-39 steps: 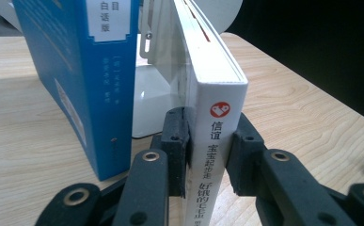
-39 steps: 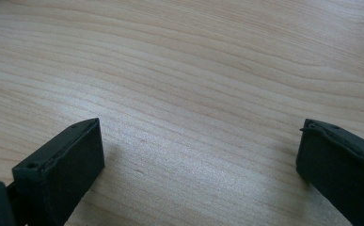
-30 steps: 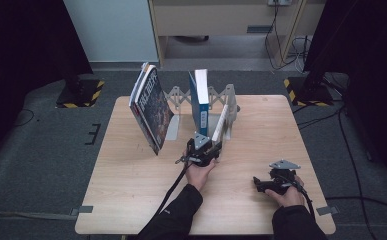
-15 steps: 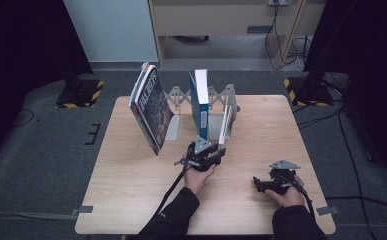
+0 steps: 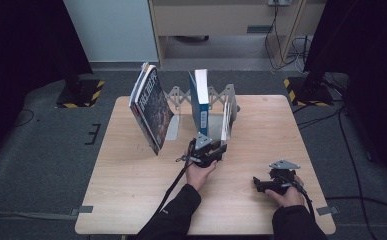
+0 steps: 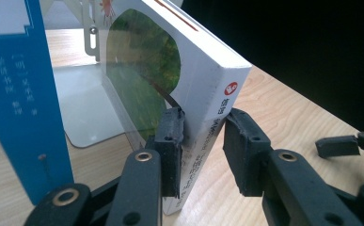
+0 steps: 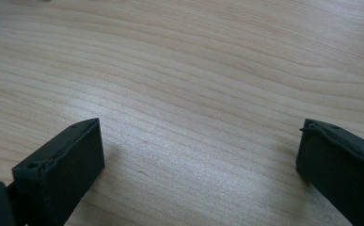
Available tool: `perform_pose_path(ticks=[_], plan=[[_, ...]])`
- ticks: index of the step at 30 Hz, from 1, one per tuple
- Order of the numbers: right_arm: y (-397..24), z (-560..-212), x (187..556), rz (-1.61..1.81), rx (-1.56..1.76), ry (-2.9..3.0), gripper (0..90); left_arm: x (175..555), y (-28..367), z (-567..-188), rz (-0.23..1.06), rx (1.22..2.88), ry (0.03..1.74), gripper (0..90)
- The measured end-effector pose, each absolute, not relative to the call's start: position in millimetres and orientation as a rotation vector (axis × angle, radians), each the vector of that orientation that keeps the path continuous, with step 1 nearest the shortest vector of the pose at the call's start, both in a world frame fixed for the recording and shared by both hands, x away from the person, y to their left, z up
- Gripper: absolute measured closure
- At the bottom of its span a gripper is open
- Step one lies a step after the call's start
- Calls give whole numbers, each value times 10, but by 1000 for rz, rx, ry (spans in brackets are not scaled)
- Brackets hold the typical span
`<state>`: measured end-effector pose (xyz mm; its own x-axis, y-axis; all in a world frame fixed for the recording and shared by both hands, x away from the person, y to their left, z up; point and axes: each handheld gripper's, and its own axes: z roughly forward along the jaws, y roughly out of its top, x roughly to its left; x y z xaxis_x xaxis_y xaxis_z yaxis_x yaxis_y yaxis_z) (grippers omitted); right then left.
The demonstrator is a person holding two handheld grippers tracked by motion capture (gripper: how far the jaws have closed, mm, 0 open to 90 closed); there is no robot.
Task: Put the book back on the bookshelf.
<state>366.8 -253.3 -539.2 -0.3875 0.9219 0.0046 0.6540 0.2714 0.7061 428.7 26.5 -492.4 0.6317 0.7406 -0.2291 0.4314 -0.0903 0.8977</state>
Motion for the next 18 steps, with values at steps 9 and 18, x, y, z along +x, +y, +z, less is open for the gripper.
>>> perform_pose_path(ticks=[9, 18], plan=[[-2532, -5392, 3669, 888, 1424, 2140, 16, 4444, 211, -4923, 327, 1722, 975, 654], [-2528, -5391, 3671, 889, 1422, 2142, 16, 4570, 119, -4864, 346, 1760, 989, 646]])
